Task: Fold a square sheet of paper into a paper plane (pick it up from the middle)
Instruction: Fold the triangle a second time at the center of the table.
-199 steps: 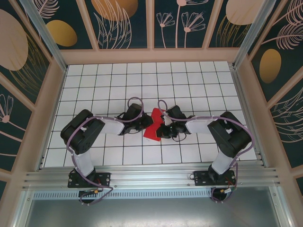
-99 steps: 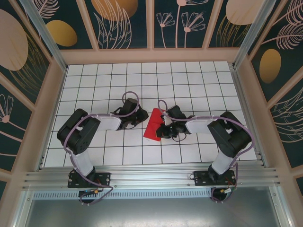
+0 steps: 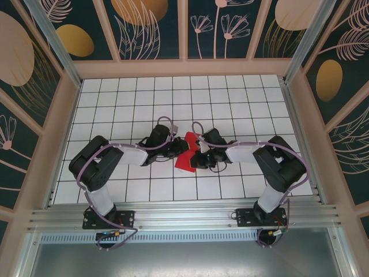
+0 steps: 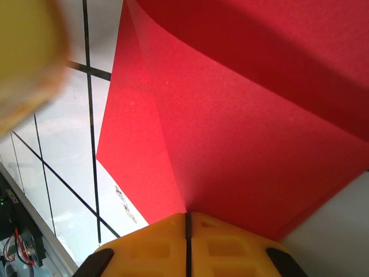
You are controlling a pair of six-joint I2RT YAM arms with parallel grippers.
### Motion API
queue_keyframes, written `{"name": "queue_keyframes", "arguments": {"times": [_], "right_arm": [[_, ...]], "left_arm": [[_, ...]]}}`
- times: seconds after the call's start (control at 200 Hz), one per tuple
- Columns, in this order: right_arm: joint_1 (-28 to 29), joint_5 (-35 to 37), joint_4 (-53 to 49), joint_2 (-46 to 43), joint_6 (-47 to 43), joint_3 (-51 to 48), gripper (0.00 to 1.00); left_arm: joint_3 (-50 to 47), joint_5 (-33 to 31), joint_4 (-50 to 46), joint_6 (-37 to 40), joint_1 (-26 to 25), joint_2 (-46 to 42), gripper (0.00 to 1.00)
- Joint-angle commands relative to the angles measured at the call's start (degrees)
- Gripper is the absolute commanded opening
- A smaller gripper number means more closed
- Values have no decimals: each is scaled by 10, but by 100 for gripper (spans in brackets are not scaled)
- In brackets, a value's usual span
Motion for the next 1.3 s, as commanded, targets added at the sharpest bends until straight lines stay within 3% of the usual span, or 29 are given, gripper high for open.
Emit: {"name": "queue_keyframes", "arguments": {"times": [0.0, 0.355, 0.921, 1.296], "right_arm": [[1, 17, -42, -9, -10, 6, 10], [6, 16, -58, -26, 0, 60, 11], [11, 35, -76, 67, -4, 66, 12], [24, 10, -100, 15, -15, 58, 12]], "left_arm": [[15, -10, 1, -5, -1, 27, 8], [-5, -58, -27, 4, -1, 47, 6], [-4, -68, -52, 17, -1, 46, 6], [0, -87, -81, 26, -1, 52, 5]]}}
